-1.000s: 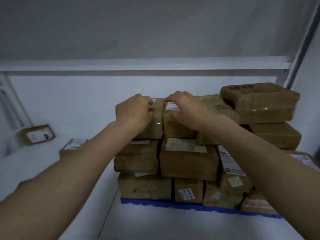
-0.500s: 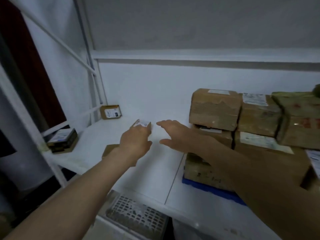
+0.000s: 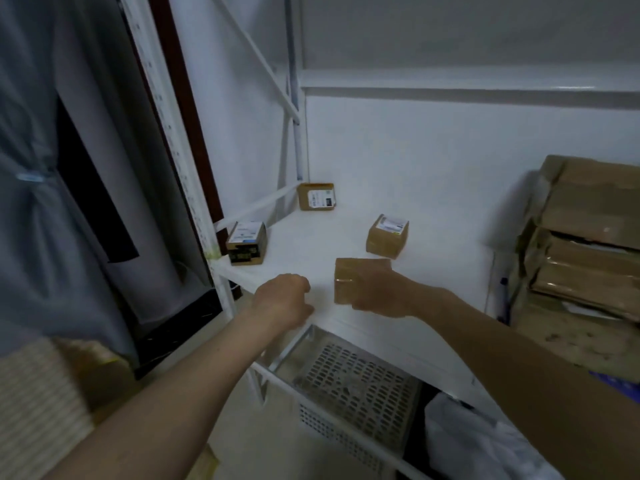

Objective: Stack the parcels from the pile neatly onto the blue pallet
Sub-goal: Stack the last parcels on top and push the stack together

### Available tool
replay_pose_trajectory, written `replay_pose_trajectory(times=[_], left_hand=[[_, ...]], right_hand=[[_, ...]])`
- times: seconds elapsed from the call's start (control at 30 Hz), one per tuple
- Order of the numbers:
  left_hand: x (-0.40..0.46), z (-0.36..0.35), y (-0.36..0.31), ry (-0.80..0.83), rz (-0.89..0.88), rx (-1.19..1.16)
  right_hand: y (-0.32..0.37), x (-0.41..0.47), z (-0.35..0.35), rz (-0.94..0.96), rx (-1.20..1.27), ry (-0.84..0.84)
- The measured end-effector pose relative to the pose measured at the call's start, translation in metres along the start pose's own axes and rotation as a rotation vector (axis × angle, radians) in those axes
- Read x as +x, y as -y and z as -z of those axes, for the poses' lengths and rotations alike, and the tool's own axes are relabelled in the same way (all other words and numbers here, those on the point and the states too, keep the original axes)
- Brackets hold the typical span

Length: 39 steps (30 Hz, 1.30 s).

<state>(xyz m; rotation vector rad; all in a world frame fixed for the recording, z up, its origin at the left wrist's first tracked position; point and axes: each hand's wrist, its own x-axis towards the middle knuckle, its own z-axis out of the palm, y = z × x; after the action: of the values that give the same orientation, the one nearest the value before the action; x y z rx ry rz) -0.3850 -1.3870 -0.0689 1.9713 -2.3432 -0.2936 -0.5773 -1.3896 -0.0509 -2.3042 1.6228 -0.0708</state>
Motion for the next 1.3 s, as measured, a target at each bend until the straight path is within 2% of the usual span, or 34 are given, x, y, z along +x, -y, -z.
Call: replay_pose_trajectory(times=[0.23, 0.5, 0.67, 0.87, 1.1, 1.3], left_hand=[[-0.009, -0.006, 0.080, 0.047, 0.045, -0.008], [0.011, -0.020, 0.126, 0.053, 0.100, -0.109], [0.046, -0.027, 0.156, 0.052, 0.143, -0.158], [0.127, -0.022, 0.191, 0.045, 0.237, -0.171], [0.216, -0.029, 0.225, -0.030, 0.344, -0.437], [0.258, -0.043, 0.260, 0.035, 0.277, -0.712]], right_hand=[[0.057, 0.039, -0.040, 0.005, 0.010, 0.117], [0.083, 0.093, -0.064, 0.023, 0.001, 0.149], [0.088, 0.148, -0.076, 0.033, 0.057, 0.154], [0.084, 0.224, -0.079, 0.021, 0.121, 0.165], [0.074, 0.306, -0.077, -0.066, 0.194, 0.179], [0.089, 0.350, -0.079, -0.069, 0.387, 0.143]])
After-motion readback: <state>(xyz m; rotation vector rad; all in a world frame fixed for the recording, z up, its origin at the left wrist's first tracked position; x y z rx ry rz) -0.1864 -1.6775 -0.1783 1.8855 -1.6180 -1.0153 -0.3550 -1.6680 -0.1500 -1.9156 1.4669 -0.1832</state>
